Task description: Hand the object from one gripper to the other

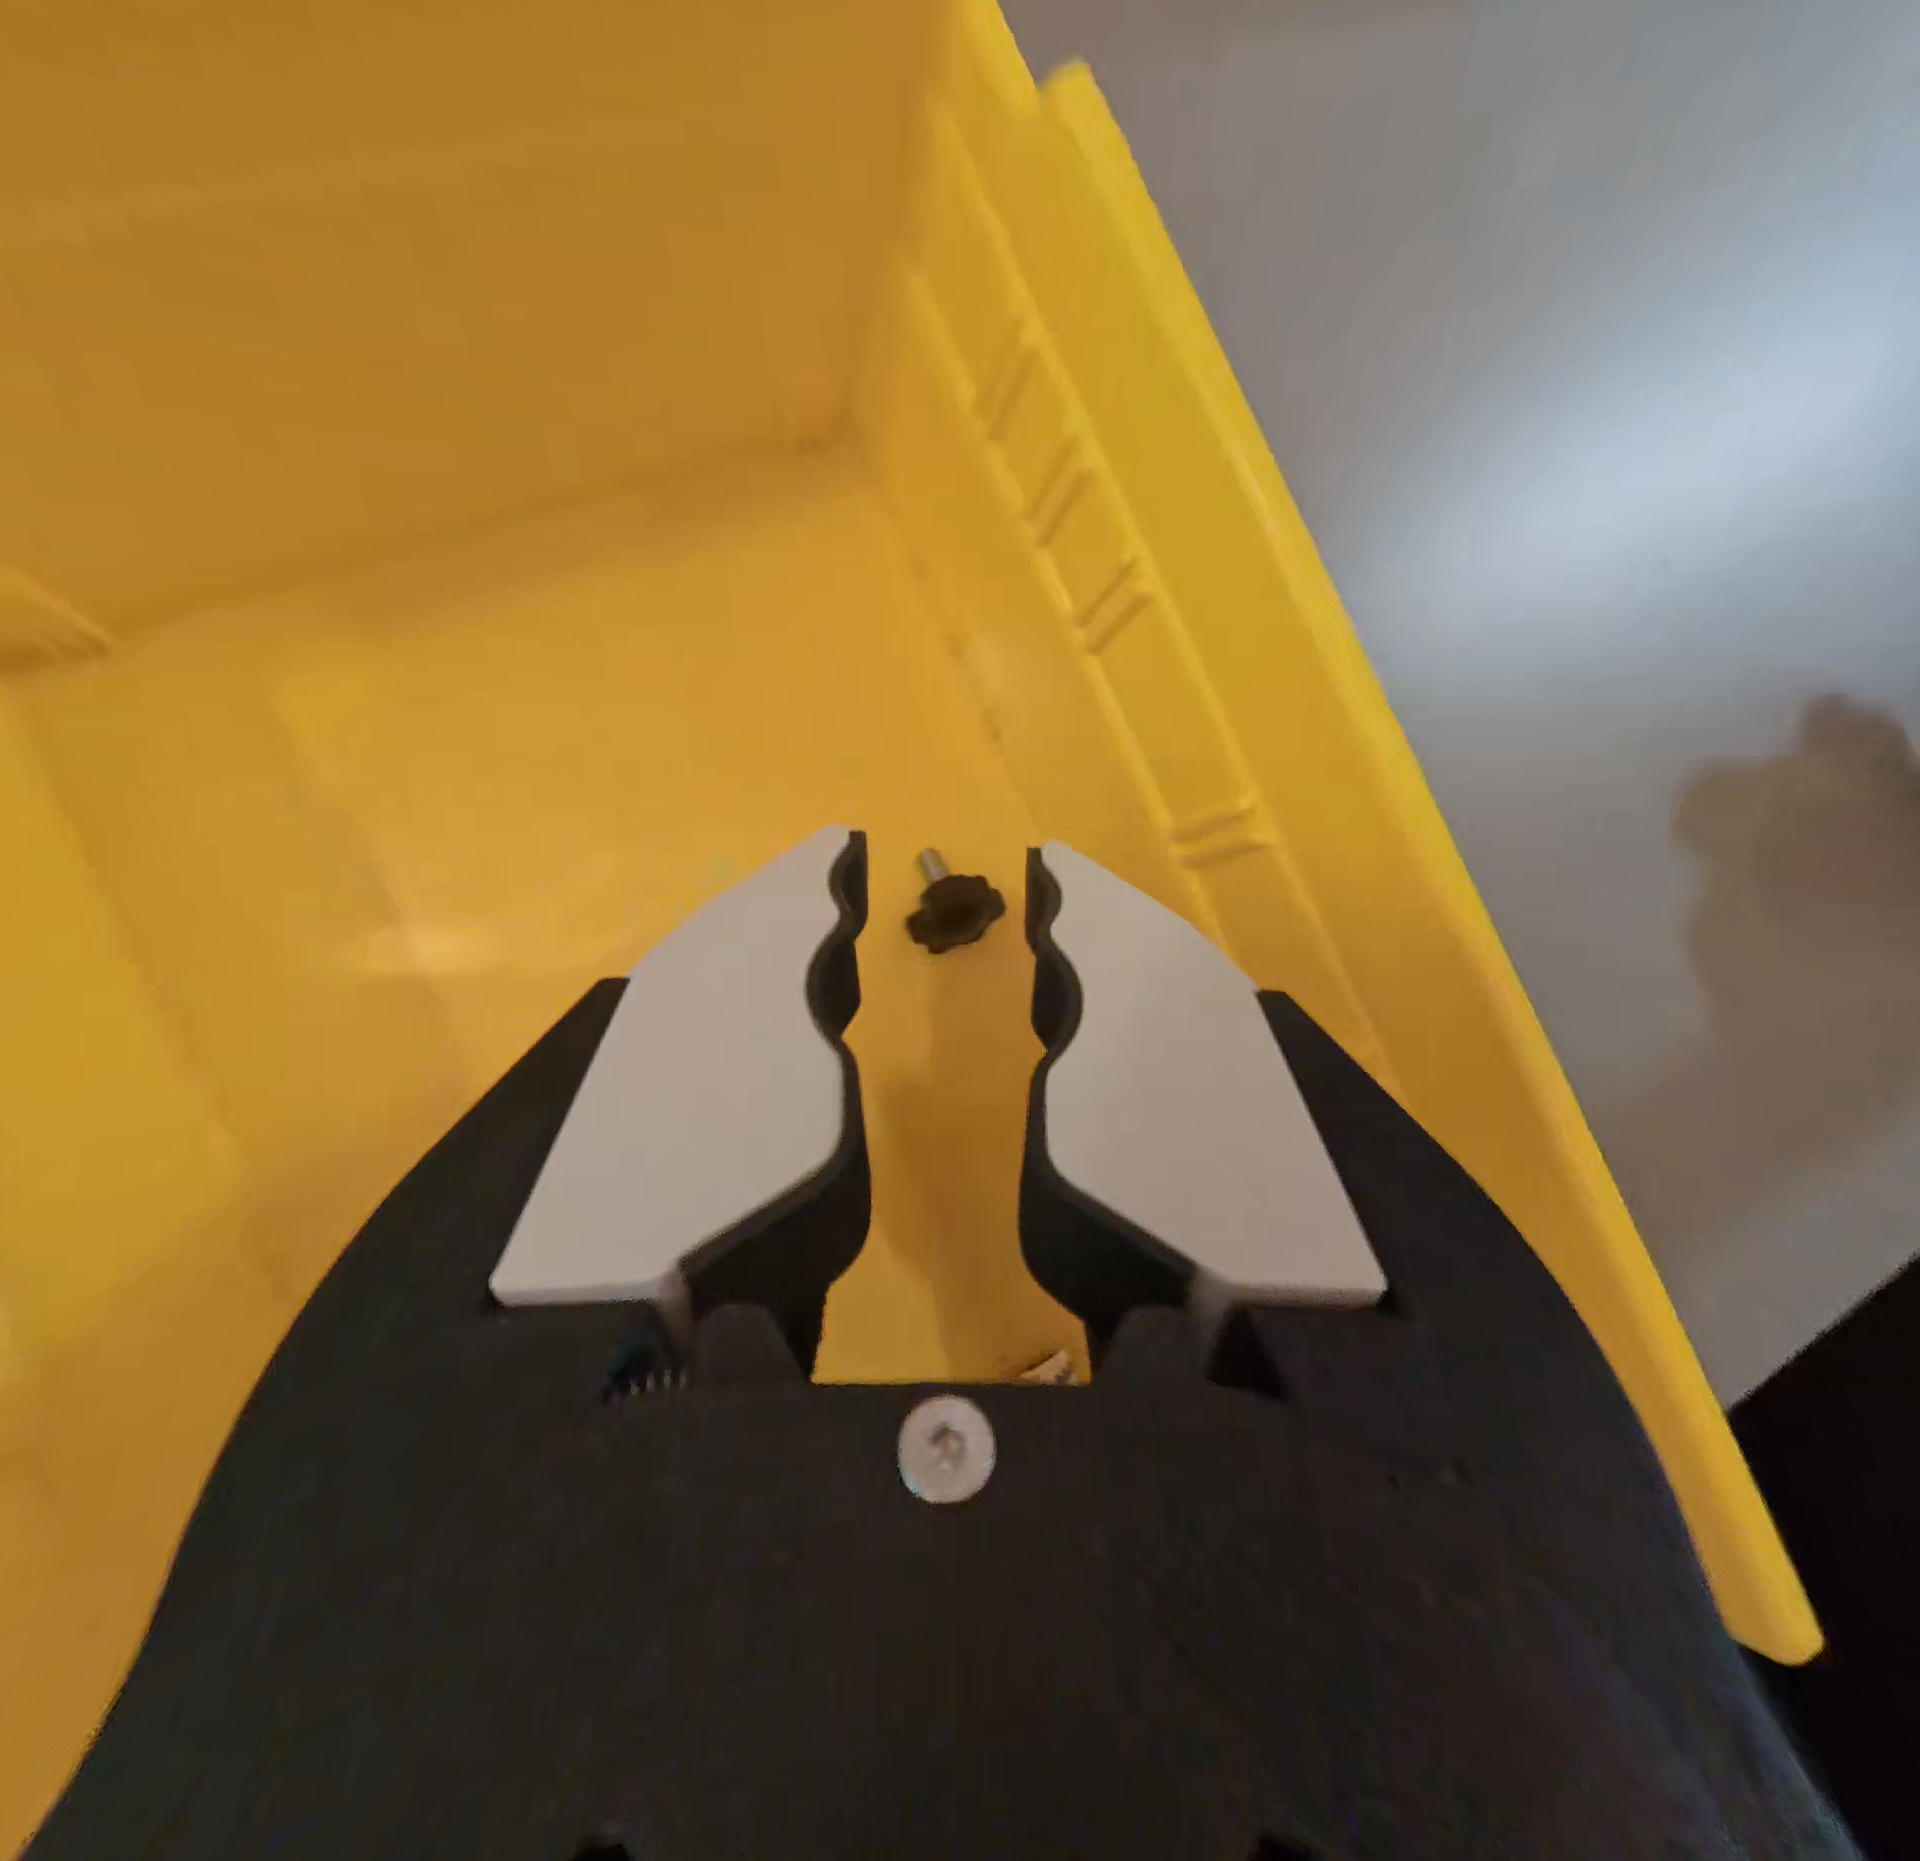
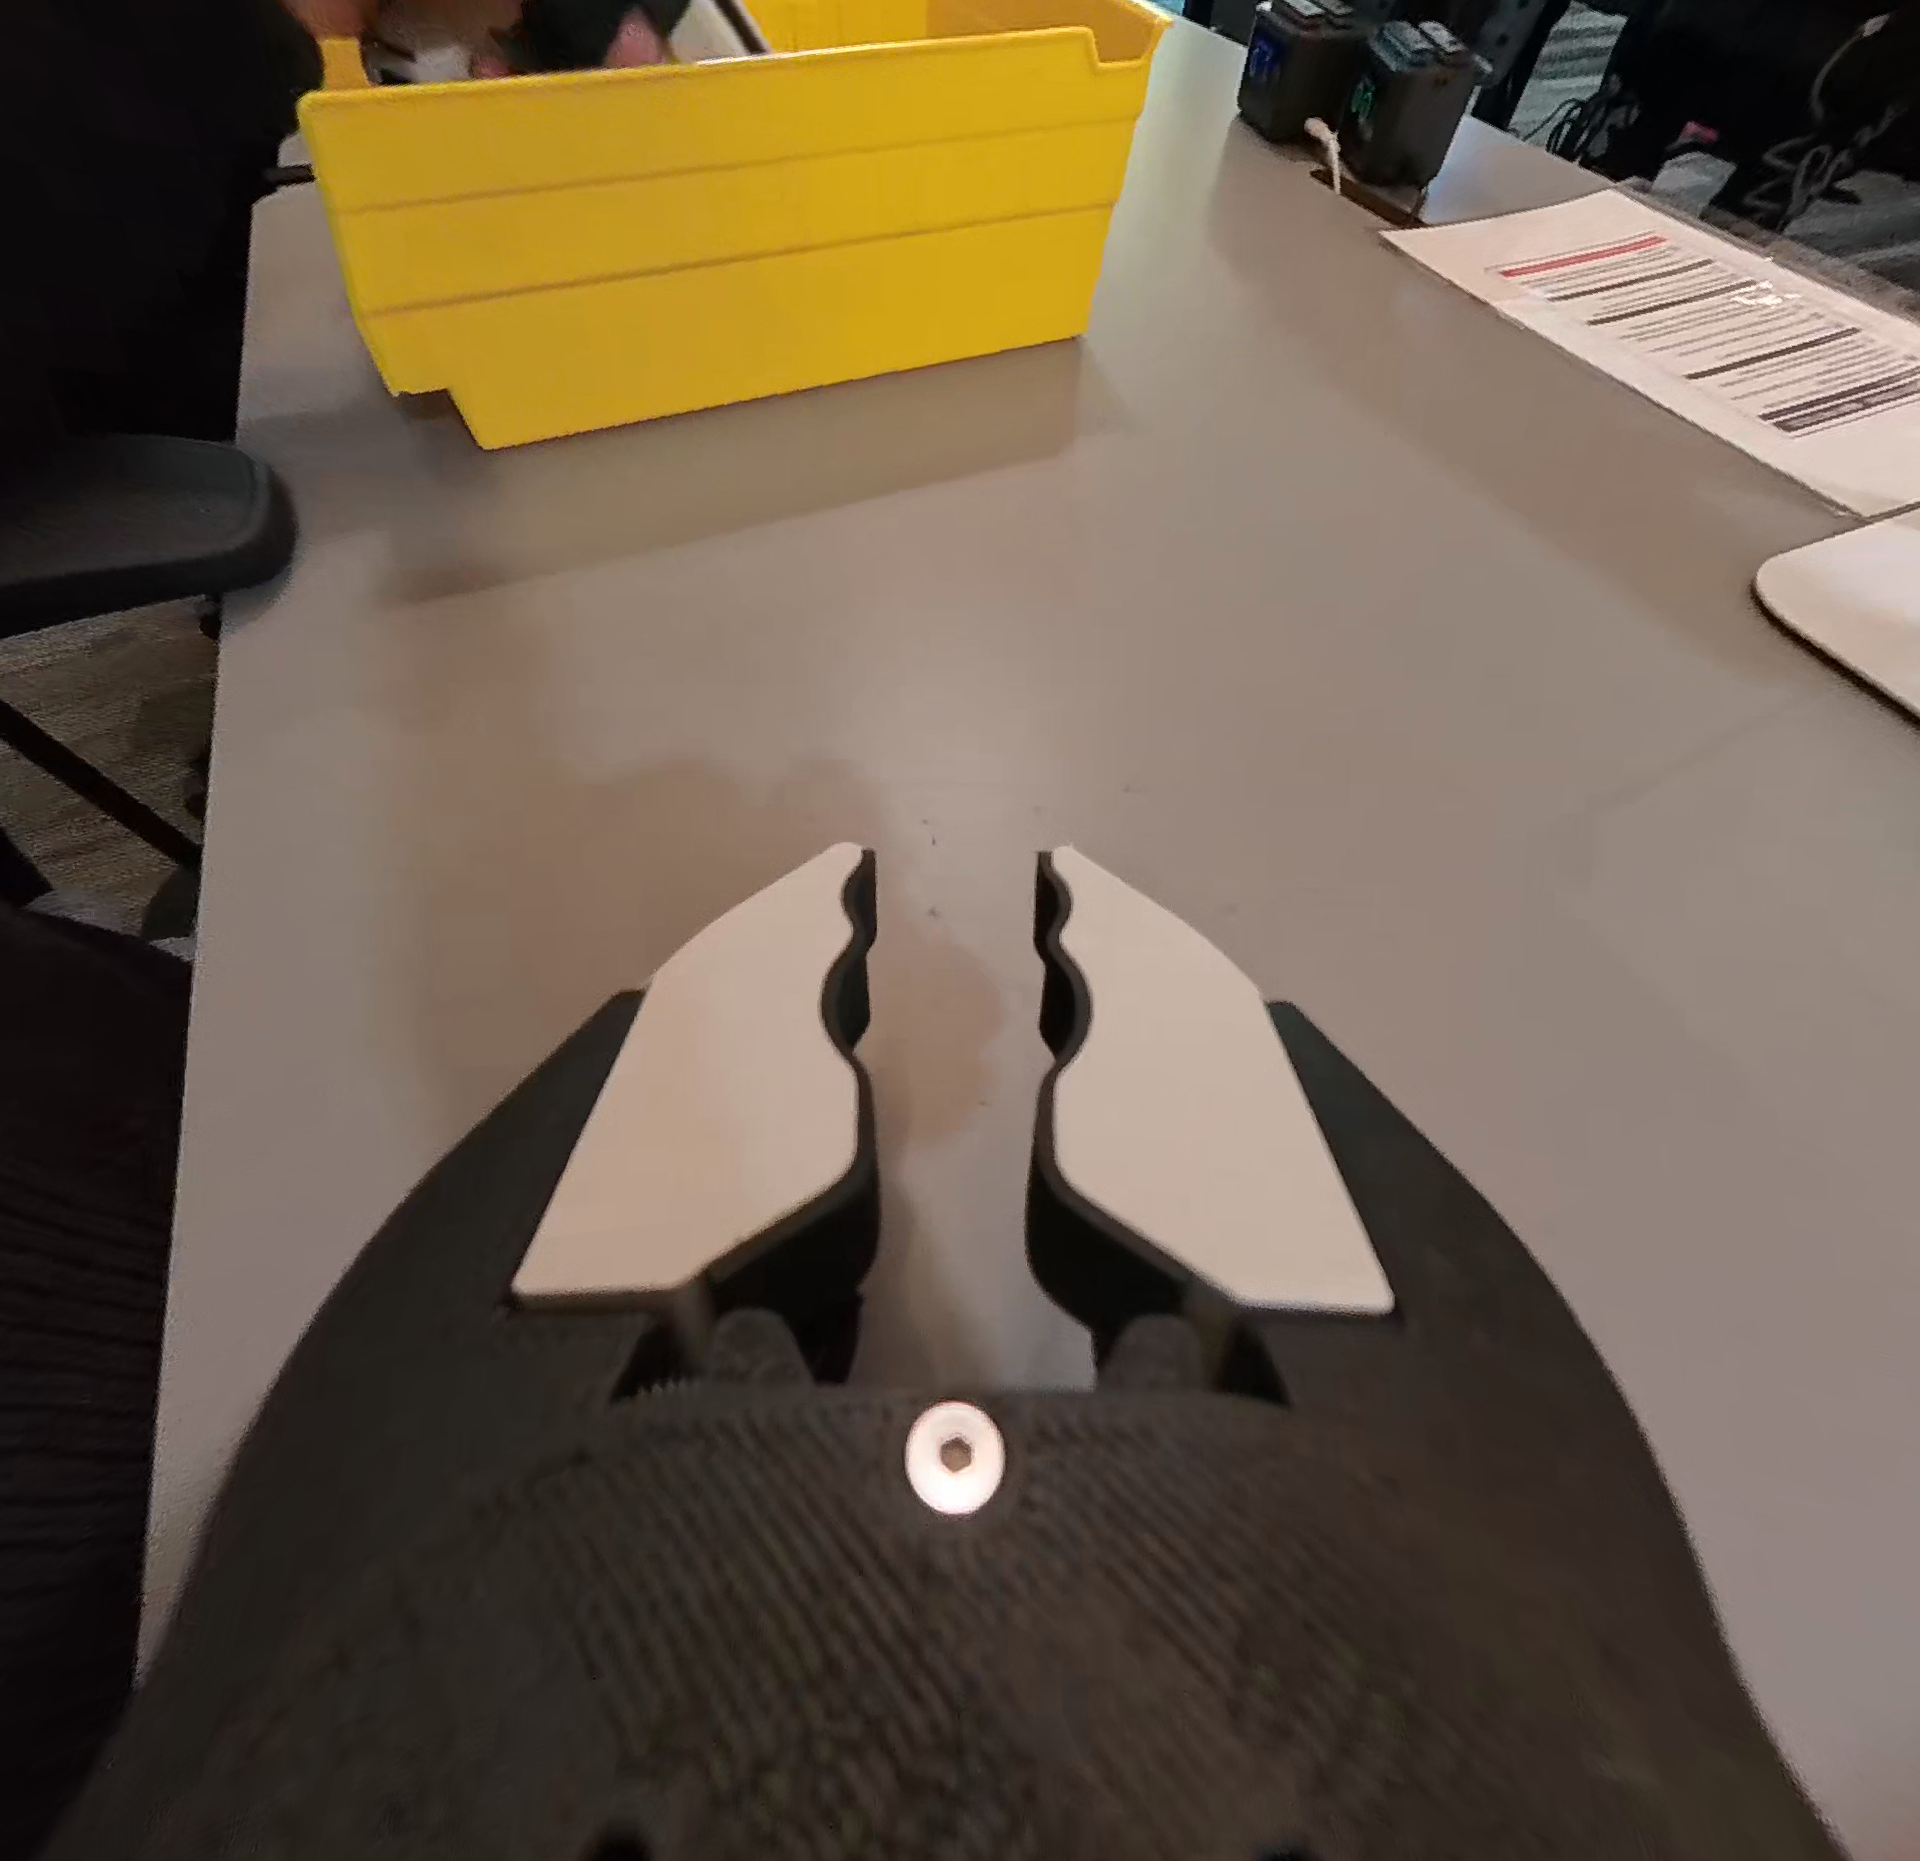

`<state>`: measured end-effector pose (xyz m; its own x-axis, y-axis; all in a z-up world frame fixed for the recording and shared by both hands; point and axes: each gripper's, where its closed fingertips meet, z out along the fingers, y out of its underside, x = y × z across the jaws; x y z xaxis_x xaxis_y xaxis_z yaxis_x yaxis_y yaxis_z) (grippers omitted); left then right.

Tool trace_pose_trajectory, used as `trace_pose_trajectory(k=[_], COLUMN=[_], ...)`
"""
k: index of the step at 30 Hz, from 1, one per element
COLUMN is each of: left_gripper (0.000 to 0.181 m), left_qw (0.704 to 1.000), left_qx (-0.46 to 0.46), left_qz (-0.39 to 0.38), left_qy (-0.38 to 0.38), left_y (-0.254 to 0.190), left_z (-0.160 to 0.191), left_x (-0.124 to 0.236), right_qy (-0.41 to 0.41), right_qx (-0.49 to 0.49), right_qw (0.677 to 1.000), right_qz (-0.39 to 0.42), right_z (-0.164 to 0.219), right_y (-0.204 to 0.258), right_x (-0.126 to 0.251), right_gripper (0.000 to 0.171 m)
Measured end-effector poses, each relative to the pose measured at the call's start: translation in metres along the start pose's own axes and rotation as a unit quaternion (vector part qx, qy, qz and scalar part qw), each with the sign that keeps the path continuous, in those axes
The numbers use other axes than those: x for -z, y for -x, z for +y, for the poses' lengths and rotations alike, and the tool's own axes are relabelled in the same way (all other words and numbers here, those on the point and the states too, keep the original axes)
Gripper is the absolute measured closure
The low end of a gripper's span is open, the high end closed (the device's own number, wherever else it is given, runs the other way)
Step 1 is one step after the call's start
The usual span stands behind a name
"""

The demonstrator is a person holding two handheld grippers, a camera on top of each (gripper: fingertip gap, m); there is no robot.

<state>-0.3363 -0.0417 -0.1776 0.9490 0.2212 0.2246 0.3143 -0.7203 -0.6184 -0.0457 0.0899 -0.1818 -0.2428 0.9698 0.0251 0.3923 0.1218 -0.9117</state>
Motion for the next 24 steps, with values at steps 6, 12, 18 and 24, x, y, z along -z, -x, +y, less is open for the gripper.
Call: trace_pose_trajectory(k=[6,12,18,24], left_gripper=[0.151,0.160,0.161,0.161], left_qw=[0.997,0.995,0.996,0.948], left_qx=[0.002,-0.023,-0.037,-0.076], left_qz=[-0.003,-0.047,-0.064,0.091], left_qy=[0.077,0.090,-0.044,-0.296], left_y=[0.004,0.011,0.003,-0.091], left_z=[0.027,0.028,-0.023,-0.106], left_x=[-0.027,-0.031,0.008,0.095], right_qy=[-0.018,-0.034,-0.047,-0.046], right_qx=[-0.015,-0.031,-0.036,-0.023], right_qw=[1.000,0.999,0.998,0.999], right_qz=[0.007,0.001,0.001,0.003], right_z=[-0.004,-0.007,-0.009,-0.012], right_y=[-0.004,-0.006,-0.007,-0.004], right_x=[0.004,0.007,0.010,0.007], right_gripper=[0.142,0.142,0.142,0.143])
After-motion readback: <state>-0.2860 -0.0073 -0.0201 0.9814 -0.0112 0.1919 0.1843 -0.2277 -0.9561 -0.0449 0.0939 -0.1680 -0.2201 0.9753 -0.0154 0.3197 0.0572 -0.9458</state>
